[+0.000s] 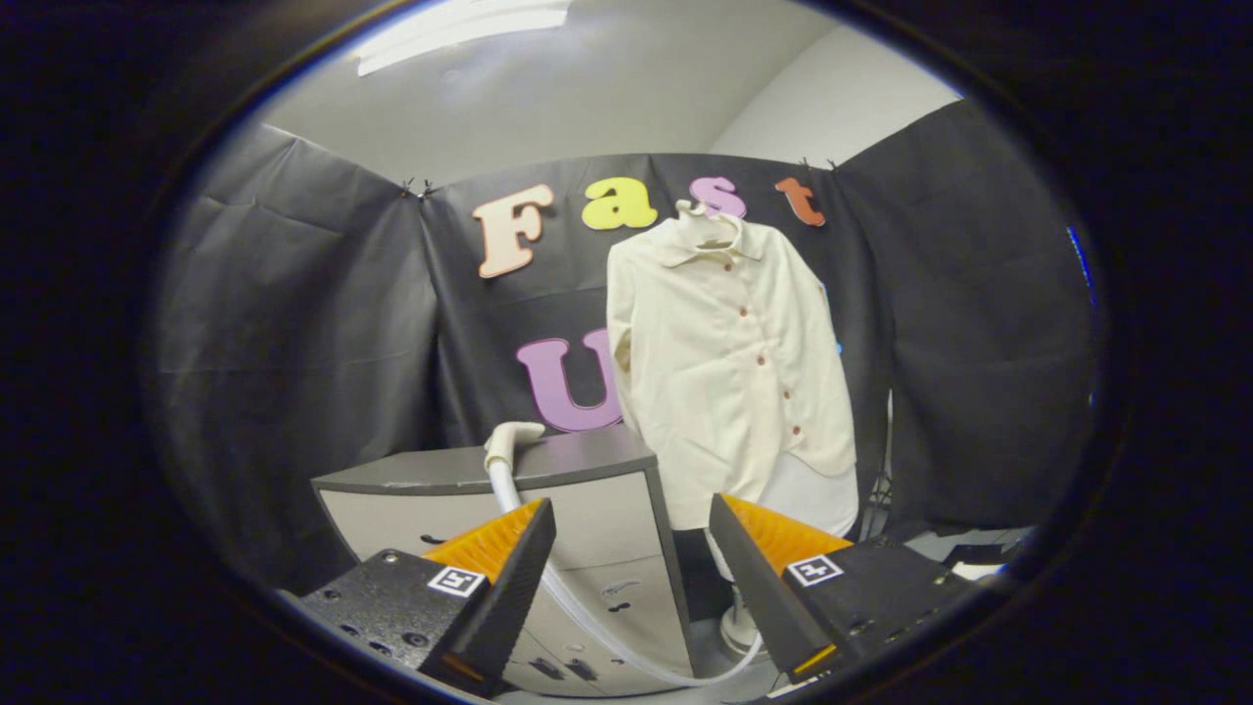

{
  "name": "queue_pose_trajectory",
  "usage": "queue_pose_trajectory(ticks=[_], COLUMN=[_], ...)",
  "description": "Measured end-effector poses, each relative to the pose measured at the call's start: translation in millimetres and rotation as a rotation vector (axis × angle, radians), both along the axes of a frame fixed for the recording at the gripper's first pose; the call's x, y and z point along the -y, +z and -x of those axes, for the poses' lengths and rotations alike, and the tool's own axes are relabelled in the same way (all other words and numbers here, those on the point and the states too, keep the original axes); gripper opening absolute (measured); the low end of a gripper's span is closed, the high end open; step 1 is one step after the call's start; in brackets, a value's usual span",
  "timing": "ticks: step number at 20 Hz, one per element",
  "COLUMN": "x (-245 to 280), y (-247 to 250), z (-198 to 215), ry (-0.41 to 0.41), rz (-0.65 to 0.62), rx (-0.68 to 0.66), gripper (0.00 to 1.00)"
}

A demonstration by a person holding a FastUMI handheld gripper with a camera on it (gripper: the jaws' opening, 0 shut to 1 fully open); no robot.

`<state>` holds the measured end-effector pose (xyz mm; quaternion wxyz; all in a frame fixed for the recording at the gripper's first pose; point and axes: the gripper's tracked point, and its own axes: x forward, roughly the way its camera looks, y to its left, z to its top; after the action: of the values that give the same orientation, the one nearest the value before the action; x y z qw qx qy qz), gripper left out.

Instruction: Iron the clothes twice with a garment steamer, once on the left side and once on the right side.

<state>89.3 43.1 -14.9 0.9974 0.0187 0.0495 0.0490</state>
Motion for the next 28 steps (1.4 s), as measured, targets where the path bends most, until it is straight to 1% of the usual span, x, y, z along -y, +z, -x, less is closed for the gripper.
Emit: queue_pose_trajectory(ticks=[2,3,5,7,14,17,20,23,25,28], x=[-20,-26,-39,-59,-149,-186,-205,-213,-217,-213], y=[-1,-1,2,4,26,11,-16,-45,-56,-76], z=[-19,-27,-47,-63,-121,-153,-186,-204,-214,-230], ry=[0.048,0.057,0.075,0.111,0.282,0.346,0.362,0.375,0.388,0.372], rz=[0.001,0.015,0.079,0.1,0.032,-0.004,0.022,0.087,0.138,0.192], rx=[-0.032,-0.049,-0.063,-0.07,-0.133,-0.275,-0.393,-0.481,-0.488,-0.538], gripper=[0.96,0.96,0.96,0.97,0.96,0.96,0.96,0.97,0.98,0.97])
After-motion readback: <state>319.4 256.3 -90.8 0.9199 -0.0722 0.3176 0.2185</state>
